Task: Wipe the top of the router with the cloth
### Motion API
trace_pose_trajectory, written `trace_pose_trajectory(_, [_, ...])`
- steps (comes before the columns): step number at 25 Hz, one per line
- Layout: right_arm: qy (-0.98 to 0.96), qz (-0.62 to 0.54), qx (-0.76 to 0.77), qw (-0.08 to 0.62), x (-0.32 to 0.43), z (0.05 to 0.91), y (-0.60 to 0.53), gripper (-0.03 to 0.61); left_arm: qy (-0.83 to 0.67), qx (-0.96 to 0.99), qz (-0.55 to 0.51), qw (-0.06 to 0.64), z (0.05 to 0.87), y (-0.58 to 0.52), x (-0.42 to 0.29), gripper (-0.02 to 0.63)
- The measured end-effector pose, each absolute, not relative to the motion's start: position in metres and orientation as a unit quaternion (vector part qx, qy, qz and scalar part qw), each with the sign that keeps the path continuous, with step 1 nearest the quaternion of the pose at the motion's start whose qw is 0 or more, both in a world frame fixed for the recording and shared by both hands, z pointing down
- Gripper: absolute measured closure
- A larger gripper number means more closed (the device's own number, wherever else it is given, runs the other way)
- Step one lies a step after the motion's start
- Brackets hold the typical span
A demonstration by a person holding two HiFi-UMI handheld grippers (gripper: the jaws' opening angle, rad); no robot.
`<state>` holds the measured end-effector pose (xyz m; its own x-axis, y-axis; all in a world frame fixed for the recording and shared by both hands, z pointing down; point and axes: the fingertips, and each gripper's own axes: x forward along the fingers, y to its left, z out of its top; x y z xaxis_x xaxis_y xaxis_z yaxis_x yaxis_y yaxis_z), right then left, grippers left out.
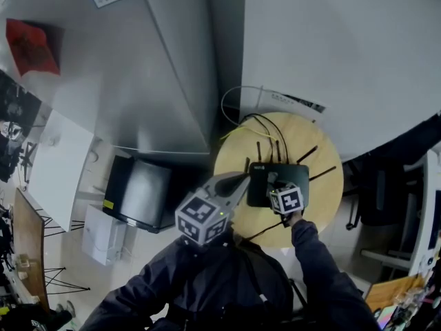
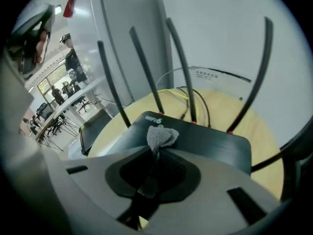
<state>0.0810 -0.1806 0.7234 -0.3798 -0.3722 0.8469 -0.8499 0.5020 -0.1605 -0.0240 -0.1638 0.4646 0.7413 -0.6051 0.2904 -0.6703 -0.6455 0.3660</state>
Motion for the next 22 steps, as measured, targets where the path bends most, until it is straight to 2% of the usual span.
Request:
trace_pose_trajectory(8, [-0.728, 0.324, 0.451, 0.402, 0.191, 0.736, -0.172, 0.506, -0.337, 0.909, 0.077, 0.234, 0.465, -0.161, -0.006, 0.614])
trace_pose_trajectory(13, [-0.717, 0.320, 0.474, 0.398, 0.227, 0.729, -0.175, 0.506, -0.335, 0.911, 0.081, 0.229, 0.465, -0.161, -0.002, 0.614])
trace_pose_trajectory(18, [-0.705, 0.331, 0.484, 0.399, 0.236, 0.732, -0.171, 0.506, -0.337, 0.910, 0.082, 0.228, 0.464, -0.160, -0.005, 0.614])
trace_pose_trajectory(22, [-0.731, 0.333, 0.467, 0.370, 0.197, 0.720, -0.172, 0.506, -0.342, 0.908, 0.081, 0.229, 0.465, -0.158, -0.010, 0.614])
